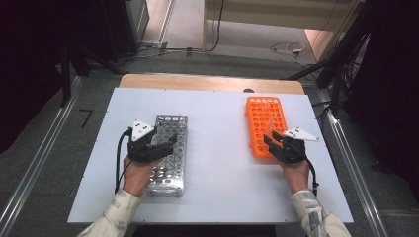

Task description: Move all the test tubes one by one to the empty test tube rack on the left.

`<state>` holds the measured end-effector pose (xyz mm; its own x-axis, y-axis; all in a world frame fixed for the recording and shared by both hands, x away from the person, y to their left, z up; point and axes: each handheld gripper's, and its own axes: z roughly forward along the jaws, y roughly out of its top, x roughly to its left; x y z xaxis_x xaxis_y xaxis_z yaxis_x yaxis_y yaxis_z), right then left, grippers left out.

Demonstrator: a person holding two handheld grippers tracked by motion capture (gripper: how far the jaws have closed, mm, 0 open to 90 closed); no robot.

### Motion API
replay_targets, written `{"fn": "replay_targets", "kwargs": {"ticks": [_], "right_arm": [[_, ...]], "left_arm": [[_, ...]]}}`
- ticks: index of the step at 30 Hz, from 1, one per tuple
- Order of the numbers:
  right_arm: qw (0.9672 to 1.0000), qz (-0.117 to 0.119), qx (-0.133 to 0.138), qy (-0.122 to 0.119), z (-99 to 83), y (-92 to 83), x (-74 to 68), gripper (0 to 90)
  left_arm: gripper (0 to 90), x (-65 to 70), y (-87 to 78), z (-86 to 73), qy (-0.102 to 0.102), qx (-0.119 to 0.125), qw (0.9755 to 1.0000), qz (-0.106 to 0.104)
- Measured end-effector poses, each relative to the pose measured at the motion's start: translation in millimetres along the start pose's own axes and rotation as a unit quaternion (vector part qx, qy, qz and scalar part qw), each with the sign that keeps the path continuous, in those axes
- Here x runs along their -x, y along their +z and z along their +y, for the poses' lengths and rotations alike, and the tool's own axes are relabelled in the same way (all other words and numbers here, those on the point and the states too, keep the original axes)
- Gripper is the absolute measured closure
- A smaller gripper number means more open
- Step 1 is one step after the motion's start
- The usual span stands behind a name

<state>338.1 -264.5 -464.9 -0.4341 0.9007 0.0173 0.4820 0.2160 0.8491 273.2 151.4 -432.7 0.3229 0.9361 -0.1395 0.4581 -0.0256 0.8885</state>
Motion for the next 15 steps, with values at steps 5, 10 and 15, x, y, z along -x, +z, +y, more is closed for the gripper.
{"fn": "replay_targets", "kwargs": {"ticks": [5,10,15], "right_arm": [[1.0000,0.001,-0.002,0.002,0.3,3.7,0.3,60.3],[1.0000,-0.002,0.000,0.006,2.6,7.1,0.5,62.9],[1.0000,-0.004,0.000,0.005,4.0,10.3,-0.4,66.5]], "left_arm": [[24.6,0.6,0.2,-0.1,0.001,0.000,1.0000,0.000],[24.7,0.9,0.5,-0.4,0.003,-0.001,1.0000,0.000],[24.7,0.7,0.6,-0.3,0.002,-0.001,1.0000,0.000]]}}
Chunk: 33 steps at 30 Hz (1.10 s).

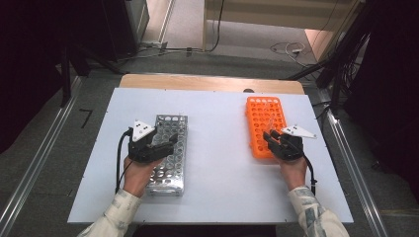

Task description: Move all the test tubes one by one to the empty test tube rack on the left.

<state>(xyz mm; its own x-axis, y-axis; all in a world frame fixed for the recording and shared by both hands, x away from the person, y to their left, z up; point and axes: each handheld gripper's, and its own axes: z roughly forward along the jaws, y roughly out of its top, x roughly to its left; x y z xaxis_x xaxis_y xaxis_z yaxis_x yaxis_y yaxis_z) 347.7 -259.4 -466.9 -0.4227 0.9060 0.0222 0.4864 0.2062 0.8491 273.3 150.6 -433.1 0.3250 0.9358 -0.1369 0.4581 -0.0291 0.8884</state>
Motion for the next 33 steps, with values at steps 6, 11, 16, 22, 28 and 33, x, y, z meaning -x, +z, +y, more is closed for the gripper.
{"fn": "replay_targets", "kwargs": {"ticks": [6,11,16,22,28,33], "right_arm": [[1.0000,-0.003,0.000,0.000,0.9,0.6,0.2,72.1],[1.0000,-0.003,0.004,0.004,2.2,-1.2,0.0,72.6],[0.9999,-0.003,0.010,0.004,4.3,-4.4,-0.3,72.7],[0.9997,-0.004,0.022,0.010,8.7,-11.8,-0.3,72.7],[0.9994,0.003,0.032,0.013,11.1,-19.5,0.7,72.8],[0.9988,0.009,0.044,0.017,13.9,-29.4,0.5,73.0]], "left_arm": [[24.8,0.1,-0.2,0.0,0.000,0.000,1.0000,-0.001],[24.8,1.0,-0.2,0.0,0.001,0.000,1.0000,-0.003],[24.9,0.9,0.0,-0.1,0.000,0.000,1.0000,-0.004],[24.8,0.4,-0.2,0.1,-0.001,0.001,1.0000,-0.004],[24.9,0.4,-0.3,0.2,-0.001,0.001,1.0000,-0.006],[24.9,0.0,-1.3,0.8,-0.002,0.001,1.0000,-0.006]]}}
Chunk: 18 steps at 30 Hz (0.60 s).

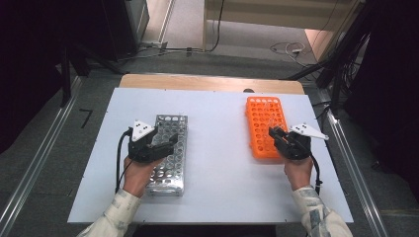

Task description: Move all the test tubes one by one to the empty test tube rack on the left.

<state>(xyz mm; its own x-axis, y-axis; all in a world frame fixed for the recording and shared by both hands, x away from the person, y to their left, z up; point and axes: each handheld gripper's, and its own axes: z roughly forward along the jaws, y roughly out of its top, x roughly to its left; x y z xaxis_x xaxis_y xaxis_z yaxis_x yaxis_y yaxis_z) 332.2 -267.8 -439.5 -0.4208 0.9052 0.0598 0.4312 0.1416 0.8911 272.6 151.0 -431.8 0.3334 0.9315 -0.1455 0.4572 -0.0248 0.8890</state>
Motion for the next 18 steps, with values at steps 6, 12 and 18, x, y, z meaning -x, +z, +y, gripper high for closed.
{"fn": "replay_targets", "kwargs": {"ticks": [6,12,18], "right_arm": [[0.9999,0.008,0.010,-0.002,2.9,-12.3,-0.7,73.3],[0.9997,0.022,0.008,-0.004,4.8,-18.3,-6.5,73.4],[0.9990,0.041,0.003,-0.018,5.4,-16.6,-17.6,73.4]], "left_arm": [[24.9,0.3,-0.8,0.6,0.000,0.003,1.0000,-0.001],[24.9,0.6,-1.1,0.8,0.000,0.003,1.0000,0.000],[25.4,1.3,-1.2,0.9,0.000,0.004,1.0000,-0.003]]}}
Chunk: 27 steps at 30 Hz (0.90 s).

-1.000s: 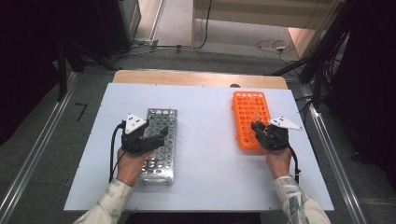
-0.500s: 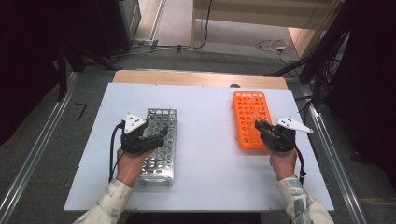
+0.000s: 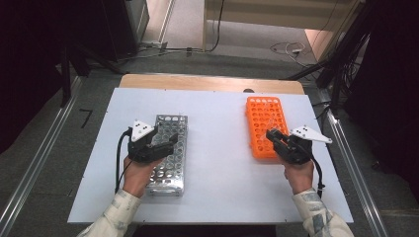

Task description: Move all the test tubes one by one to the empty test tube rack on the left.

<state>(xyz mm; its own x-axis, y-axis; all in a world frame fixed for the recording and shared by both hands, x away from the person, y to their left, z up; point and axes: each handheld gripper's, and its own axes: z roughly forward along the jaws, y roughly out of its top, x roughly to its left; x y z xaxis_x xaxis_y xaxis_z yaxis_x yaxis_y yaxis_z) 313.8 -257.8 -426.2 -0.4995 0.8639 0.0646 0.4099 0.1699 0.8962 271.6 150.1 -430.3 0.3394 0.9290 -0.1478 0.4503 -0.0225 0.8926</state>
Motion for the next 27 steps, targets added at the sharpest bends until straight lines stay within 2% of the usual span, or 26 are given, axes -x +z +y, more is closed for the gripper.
{"fn": "replay_targets", "kwargs": {"ticks": [10,16,27], "right_arm": [[0.9992,0.033,-0.011,-0.021,0.5,8.5,-23.9,73.4],[0.9974,0.058,-0.018,-0.038,0.0,14.0,-38.3,73.4],[0.9942,0.085,-0.032,-0.058,-2.6,25.5,-58.4,73.4]], "left_arm": [[25.5,5.7,0.4,0.7,0.006,0.000,0.9999,-0.008],[26.0,8.9,0.0,1.7,0.008,0.001,0.9998,-0.015],[27.6,18.2,2.3,1.7,0.017,-0.001,0.9994,-0.031]]}}
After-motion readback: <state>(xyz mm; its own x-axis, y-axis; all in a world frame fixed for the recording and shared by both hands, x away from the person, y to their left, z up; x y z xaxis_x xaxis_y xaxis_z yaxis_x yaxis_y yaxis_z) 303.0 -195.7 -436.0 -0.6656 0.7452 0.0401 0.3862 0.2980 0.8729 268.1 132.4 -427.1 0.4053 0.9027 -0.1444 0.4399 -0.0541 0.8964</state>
